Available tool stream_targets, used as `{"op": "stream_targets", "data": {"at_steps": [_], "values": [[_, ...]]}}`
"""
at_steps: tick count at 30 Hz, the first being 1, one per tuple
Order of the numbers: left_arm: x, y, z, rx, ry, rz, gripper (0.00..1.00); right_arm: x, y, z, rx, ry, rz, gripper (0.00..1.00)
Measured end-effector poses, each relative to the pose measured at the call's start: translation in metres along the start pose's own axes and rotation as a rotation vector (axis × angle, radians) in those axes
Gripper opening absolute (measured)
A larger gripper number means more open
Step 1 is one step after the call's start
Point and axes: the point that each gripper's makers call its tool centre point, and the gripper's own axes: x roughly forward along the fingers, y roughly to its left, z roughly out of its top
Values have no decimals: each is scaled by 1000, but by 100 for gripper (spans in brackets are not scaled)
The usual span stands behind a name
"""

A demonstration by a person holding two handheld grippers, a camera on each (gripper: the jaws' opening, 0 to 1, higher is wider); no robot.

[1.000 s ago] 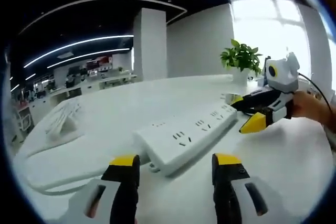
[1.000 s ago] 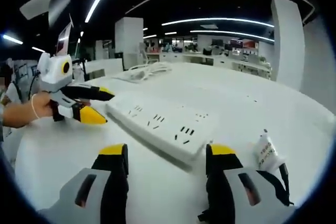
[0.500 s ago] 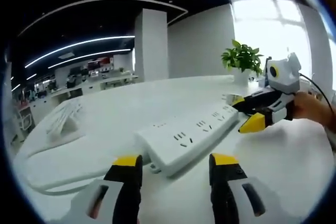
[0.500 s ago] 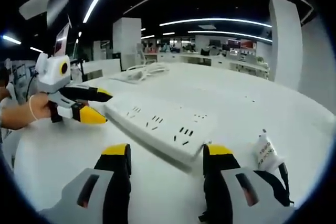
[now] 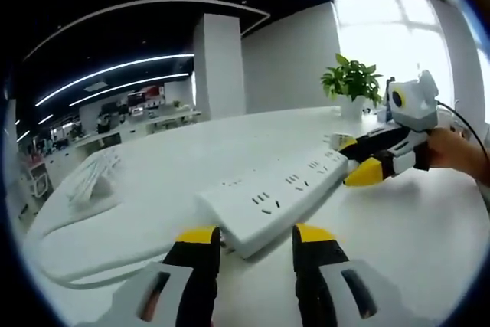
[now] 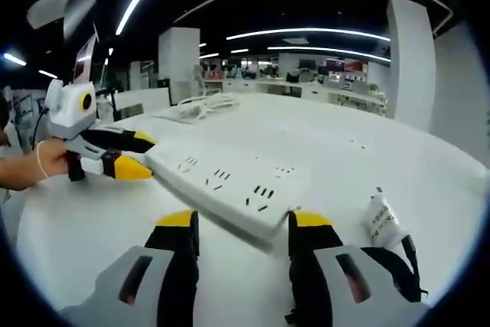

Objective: Straighten the power strip on the desk, plug the charger into it

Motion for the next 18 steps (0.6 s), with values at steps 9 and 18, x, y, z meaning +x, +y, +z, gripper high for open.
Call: {"op": "stream_targets", "data": {"at_steps": [9, 18], "values": [[1, 2, 0, 0, 3, 9, 36, 0, -5, -1, -3, 2, -25, 38], [1, 3, 0, -11, 1, 9, 35, 0, -10, -1, 4, 3, -53, 33]]}}
